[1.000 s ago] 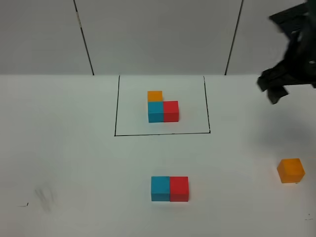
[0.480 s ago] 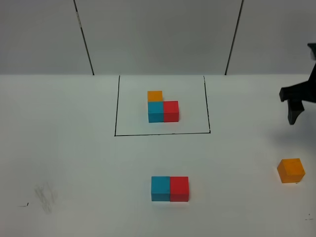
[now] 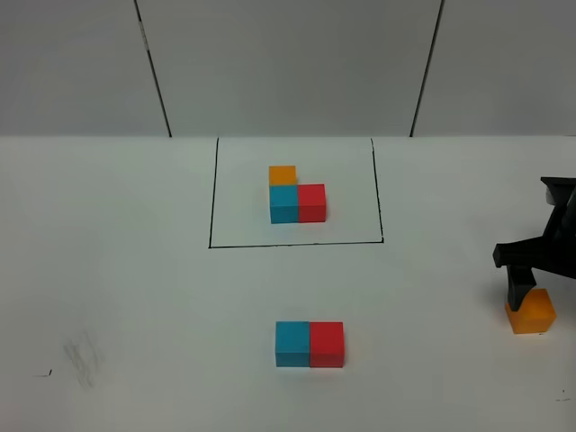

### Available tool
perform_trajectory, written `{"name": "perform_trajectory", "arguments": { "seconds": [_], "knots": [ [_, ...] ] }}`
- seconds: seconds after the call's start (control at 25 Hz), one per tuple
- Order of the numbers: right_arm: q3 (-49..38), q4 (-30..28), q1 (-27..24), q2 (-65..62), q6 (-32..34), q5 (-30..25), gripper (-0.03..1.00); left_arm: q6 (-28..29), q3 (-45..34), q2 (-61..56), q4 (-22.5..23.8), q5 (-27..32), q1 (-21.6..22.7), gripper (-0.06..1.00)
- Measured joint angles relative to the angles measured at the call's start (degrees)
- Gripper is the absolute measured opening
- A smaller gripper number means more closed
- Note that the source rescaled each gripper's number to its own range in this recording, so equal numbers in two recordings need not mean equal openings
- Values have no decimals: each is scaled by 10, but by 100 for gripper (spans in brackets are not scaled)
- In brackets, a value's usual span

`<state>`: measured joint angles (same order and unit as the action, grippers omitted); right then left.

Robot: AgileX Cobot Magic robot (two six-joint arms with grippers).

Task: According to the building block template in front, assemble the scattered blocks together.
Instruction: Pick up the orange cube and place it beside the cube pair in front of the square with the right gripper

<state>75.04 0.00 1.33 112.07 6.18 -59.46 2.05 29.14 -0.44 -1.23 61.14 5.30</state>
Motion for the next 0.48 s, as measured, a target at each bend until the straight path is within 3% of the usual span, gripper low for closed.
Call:
{"name": "perform_trajectory", "arguments": {
  "seconds": [0.48],
  "knots": [
    [0,16,0,0,-22,58,64,0,0,0,0,0,0,72]
  ]
}}
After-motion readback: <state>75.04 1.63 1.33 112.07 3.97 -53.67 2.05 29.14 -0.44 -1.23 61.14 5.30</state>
